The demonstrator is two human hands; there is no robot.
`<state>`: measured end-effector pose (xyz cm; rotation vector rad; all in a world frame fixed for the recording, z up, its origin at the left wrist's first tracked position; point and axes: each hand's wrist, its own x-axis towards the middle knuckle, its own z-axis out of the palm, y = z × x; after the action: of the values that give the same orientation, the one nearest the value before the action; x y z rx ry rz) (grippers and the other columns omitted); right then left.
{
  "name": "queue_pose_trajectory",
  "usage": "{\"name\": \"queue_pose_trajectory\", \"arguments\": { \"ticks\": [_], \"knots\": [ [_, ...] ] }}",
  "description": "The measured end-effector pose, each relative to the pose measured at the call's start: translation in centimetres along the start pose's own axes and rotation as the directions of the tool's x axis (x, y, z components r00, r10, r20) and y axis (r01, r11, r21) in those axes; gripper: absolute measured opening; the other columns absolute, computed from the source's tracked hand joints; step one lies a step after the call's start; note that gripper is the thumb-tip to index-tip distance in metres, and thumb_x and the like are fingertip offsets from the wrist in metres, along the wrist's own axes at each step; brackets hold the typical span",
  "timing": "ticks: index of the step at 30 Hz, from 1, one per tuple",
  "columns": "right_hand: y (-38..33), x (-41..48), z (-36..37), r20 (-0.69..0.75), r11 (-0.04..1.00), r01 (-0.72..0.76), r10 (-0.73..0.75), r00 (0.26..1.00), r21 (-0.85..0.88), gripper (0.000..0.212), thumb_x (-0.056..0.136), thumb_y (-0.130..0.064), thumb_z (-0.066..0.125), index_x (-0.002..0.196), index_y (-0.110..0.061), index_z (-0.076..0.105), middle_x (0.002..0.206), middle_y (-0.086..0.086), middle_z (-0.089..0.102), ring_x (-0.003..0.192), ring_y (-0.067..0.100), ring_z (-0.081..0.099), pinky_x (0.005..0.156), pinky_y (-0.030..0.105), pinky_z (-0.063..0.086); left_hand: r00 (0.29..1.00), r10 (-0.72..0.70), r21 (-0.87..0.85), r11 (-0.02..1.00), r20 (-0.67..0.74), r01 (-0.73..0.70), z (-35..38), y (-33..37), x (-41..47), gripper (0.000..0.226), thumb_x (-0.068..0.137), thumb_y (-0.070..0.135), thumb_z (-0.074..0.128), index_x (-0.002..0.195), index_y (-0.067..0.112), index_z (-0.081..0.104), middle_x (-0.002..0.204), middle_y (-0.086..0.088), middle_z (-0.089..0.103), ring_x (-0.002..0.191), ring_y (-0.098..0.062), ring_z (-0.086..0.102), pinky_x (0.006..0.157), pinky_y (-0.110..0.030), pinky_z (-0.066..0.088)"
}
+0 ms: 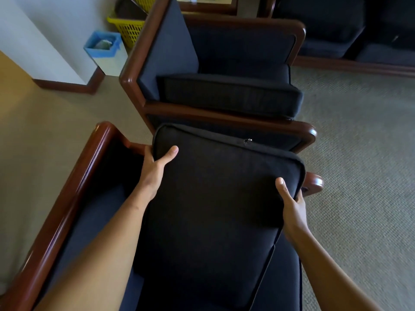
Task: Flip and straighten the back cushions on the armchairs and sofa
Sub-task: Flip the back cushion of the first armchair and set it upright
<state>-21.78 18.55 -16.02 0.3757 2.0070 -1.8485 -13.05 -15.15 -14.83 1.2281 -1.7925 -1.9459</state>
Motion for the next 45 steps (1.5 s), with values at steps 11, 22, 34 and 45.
{"name": "queue_pose_trajectory", "arguments": {
  "ticks": [11, 22, 34, 45],
  "knots": [
    [-2.6, -8.9, -5.2, 0.076, 0.993, 0.109, -0.105, 0.992, -0.053, 0.1, 0.054, -0.072, 0.089, 0.134, -0.018, 0.063, 0.124, 0.004, 0.074, 0.118, 0.021, 0.07, 0.107, 0.056, 0.051, 0.952, -0.029, 0.112, 0.994, 0.304, -0.005, -5.8, 3.6, -8.7, 0.105, 0.039, 0.058, 0.104, 0.13, 0.016, 0.072, 0.127, -0.005, 0.078, 0.12, -0.024, 0.072, 0.11, -0.05, 0.052],
    [-10.0, -17.3, -9.4, 0.484, 0.23, 0.703, -0.582, 0.654, -0.673, 0.102, 0.079, -0.082, 0.064, 0.153, -0.013, 0.049, 0.16, 0.001, 0.046, 0.153, 0.02, 0.035, 0.126, 0.057, 0.021, 0.87, 0.06, 0.289, 0.93, 0.489, -0.226, -4.2, 6.5, -22.1, 0.105, 0.05, 0.022, 0.108, 0.139, 0.035, 0.054, 0.137, 0.008, 0.069, 0.126, -0.014, 0.067, 0.105, -0.044, 0.055],
    [-13.6, -22.0, -8.8, 0.52, 0.258, 0.754, -0.59, 0.618, -0.604, 0.11, 0.058, -0.099, 0.063, 0.138, -0.024, 0.055, 0.128, -0.009, 0.065, 0.12, 0.018, 0.06, 0.102, 0.036, 0.045, 0.863, 0.16, 0.521, 0.74, 0.48, -0.427, 2.1, 2.8, -32.1, 0.118, 0.046, 0.039, 0.103, 0.142, 0.054, 0.037, 0.131, 0.026, 0.06, 0.119, 0.005, 0.06, 0.102, -0.031, 0.056],
    [-12.0, -20.6, -19.2, 0.302, 0.617, 0.742, -0.678, 0.67, -0.26, 0.091, 0.07, -0.069, 0.08, 0.137, -0.01, 0.06, 0.127, 0.002, 0.07, 0.12, 0.019, 0.066, 0.098, 0.041, 0.052, 0.713, 0.269, 0.62, 0.36, 0.647, -0.698, 9.0, 8.4, -35.7, 0.079, 0.057, 0.044, 0.092, 0.126, 0.032, 0.055, 0.111, 0.015, 0.066, 0.102, -0.013, 0.065, 0.089, -0.033, 0.051]
  ]
}}
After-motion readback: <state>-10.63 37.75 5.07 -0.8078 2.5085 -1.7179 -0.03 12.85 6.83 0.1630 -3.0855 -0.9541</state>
